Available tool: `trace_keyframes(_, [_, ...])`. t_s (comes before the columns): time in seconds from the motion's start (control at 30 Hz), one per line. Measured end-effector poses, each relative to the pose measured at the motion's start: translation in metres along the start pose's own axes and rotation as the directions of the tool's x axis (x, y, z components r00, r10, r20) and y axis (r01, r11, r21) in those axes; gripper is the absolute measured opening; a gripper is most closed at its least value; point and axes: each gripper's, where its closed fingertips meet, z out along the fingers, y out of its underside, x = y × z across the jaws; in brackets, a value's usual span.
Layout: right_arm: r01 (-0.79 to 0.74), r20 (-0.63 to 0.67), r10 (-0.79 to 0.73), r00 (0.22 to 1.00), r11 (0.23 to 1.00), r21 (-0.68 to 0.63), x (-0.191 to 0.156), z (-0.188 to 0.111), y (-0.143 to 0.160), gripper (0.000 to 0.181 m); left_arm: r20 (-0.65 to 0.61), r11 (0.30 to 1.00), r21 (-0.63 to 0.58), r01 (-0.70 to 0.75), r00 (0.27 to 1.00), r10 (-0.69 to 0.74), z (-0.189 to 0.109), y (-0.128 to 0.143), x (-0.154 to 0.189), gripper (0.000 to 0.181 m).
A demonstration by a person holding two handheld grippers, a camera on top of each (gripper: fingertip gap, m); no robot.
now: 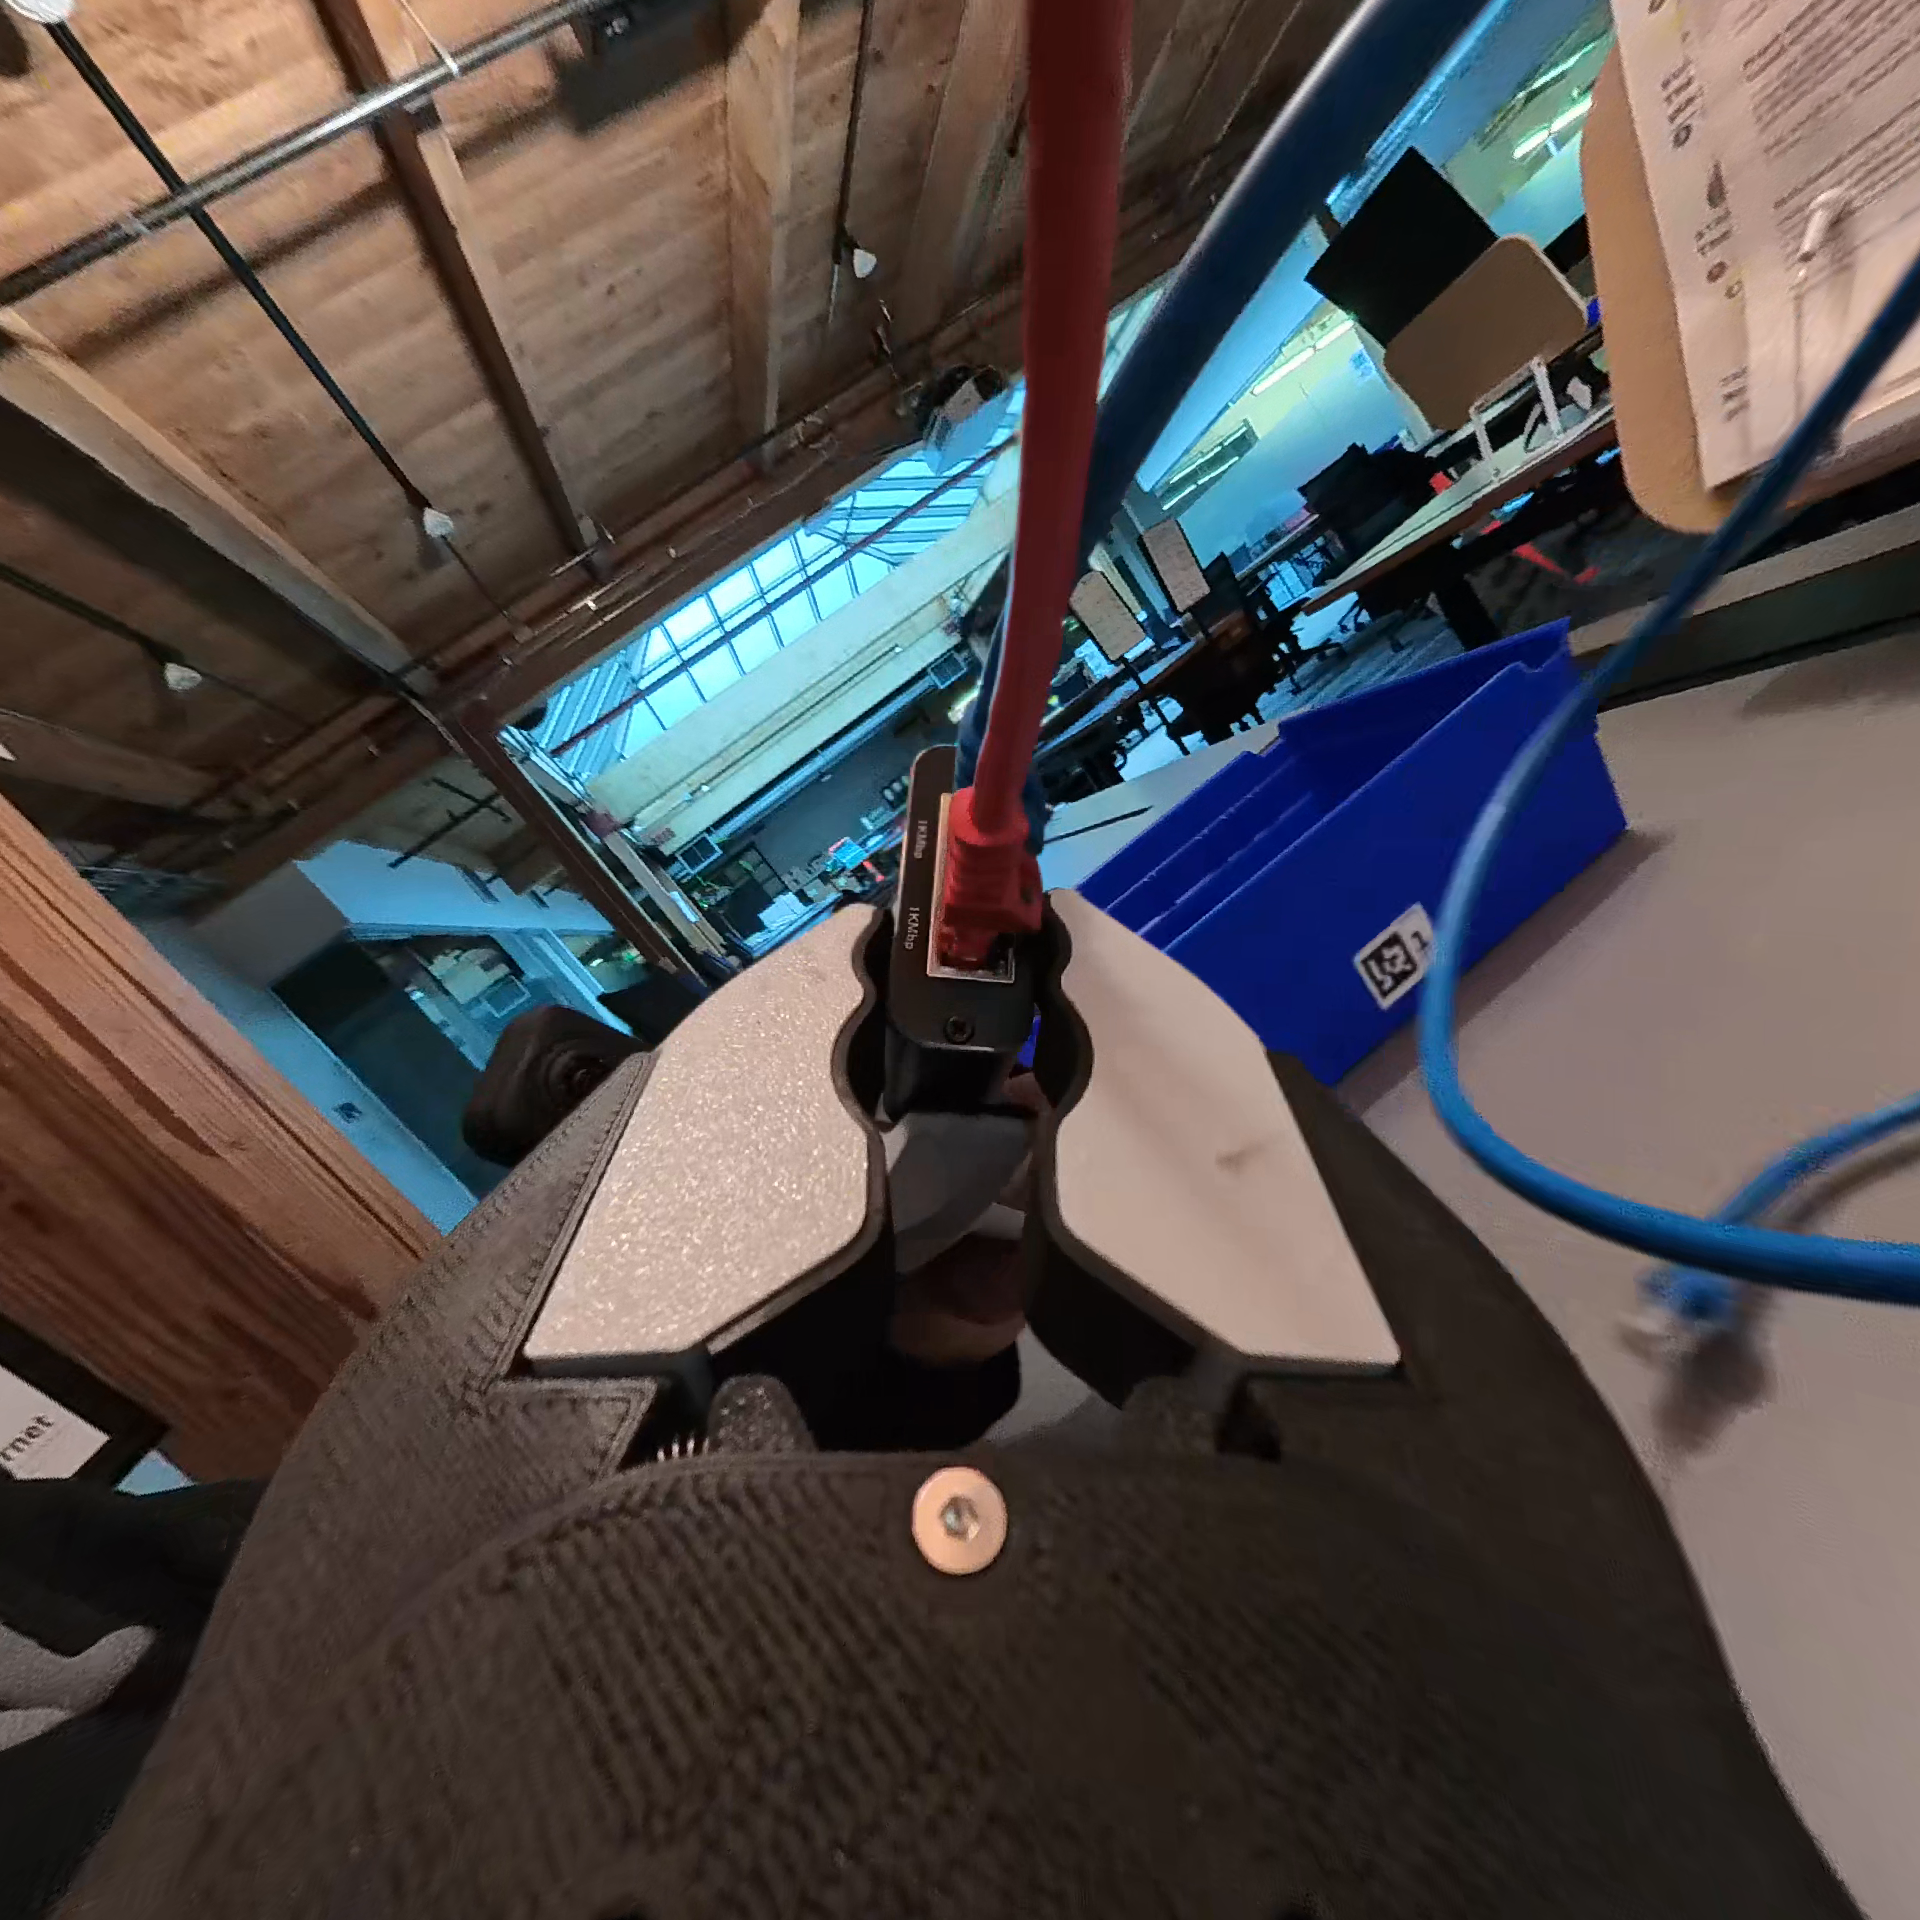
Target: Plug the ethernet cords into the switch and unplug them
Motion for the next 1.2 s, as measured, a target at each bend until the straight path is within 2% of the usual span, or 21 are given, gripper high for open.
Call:
trace_keyframes(0.13, [0.052, -0.034, -0.051, 0.998, 0.998, 0.018, 0.006, -0.001, -0.004, 0.026, 0.032, 0.997, -0.034, 0.065, 0.997, -0.064, 0.005, 0.006, 0.001, 0.065])
trace_keyframes(0.3, [0.021, 0.042, -0.023, 0.999, 0.999, 0.033, 0.001, -0.001, -0.009, 0.031, 0.019, 0.992, -0.009, 0.126, 0.992, -0.126, 0.004, 0.000, -0.003, 0.065])
trace_keyframes(0.4, [0.002, 0.042, -0.006, 0.999, 0.996, 0.090, 0.004, -0.006, -0.019, 0.033, 0.037, 0.990, -0.011, 0.143, 0.989, -0.143, 0.002, 0.003, -0.009, 0.065])
trace_keyframes(0.53, [-0.064, -0.006, 0.065, 0.998, 0.991, 0.116, 0.022, -0.012, -0.025, 0.034, 0.067, 0.989, -0.040, 0.143, 0.988, -0.140, 0.001, 0.009, -0.014, 0.065])
trace_keyframes(0.7, [-0.163, 0.018, 0.162, 0.987, 0.981, 0.102, 0.025, -0.008, -0.016, 0.033, 0.088, 0.988, -0.068, 0.140, 0.987, -0.133, 0.002, 0.013, -0.015, 0.065])
trace_keyframes(0.87, [-0.253, 0.039, 0.250, 0.968, 0.954, 0.164, 0.031, -0.012, -0.019, 0.015, 0.106, 0.985, -0.100, 0.141, 0.986, -0.130, 0.005, 0.018, -0.011, 0.065])
trace_keyframes(1.03, [-0.311, 0.040, 0.309, 0.950, 0.931, 0.194, 0.038, -0.013, -0.020, 0.015, 0.134, 0.979, -0.130, 0.156, 0.981, -0.139, 0.008, 0.023, -0.009, 0.065])
trace_keyframes(1.2, [-0.355, 0.023, 0.360, 0.933, 0.907, 0.225, 0.050, -0.015, -0.017, 0.014, 0.178, 0.975, -0.190, 0.116, 0.981, -0.082, 0.010, 0.034, -0.009, 0.065])
